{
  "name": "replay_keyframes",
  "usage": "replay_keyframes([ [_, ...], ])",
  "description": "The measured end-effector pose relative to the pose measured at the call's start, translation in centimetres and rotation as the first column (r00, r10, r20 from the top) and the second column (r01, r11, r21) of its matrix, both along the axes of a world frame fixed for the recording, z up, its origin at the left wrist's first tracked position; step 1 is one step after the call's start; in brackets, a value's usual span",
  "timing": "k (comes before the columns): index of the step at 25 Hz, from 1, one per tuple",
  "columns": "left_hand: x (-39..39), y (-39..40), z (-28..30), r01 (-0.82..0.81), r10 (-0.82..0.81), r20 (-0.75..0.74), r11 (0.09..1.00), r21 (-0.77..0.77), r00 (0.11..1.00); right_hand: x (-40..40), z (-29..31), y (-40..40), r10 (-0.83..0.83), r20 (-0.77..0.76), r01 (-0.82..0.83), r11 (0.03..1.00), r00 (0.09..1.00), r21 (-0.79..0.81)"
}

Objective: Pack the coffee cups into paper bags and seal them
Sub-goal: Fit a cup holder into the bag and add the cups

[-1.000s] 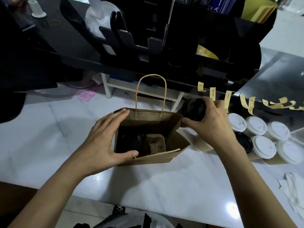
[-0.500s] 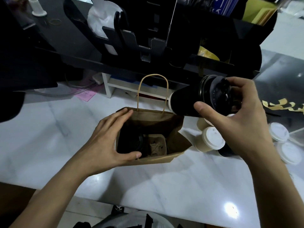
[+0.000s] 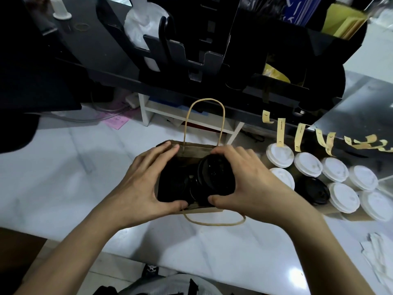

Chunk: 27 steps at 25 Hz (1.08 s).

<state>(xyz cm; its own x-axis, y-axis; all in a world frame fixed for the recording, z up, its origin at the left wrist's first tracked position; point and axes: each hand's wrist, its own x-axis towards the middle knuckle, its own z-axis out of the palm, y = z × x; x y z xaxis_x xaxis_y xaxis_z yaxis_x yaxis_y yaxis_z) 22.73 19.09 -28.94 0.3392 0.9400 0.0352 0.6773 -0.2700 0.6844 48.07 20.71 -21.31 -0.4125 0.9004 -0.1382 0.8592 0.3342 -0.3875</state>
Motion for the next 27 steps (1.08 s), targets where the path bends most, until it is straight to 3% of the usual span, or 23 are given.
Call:
replay_keyframes([
  [5,0.1,-0.3,0.0,-0.001,0.001,-0.001,1.000,0.006,1.000,-1.7,-1.1,0.4,-0.028,0.163,0.024,0.999,0.986,0.025],
  [10,0.3,-0.4,0.0,-0.005,0.005,0.003,1.000,0.010,1.000,-3.6,-1.3,1.0,0.030,0.309,-0.056,0.996,0.951,0.076],
  [15,0.2,-0.5,-0.1,-0.008,0.008,0.000,1.000,0.006,1.000,-3.9,-2.2,1.1,0.046,0.308,-0.074,0.994,0.950,0.082],
  [21,0.3,-0.6,0.0,-0.004,0.004,-0.008,1.000,0.006,1.000,-3.8,-4.1,2.0,0.050,0.449,-0.086,0.994,0.892,0.061],
  [27,0.1,-0.6,-0.1,0.001,-0.001,-0.011,1.000,0.002,1.000,-3.2,-4.9,2.3,0.040,0.481,-0.085,0.994,0.876,0.073],
])
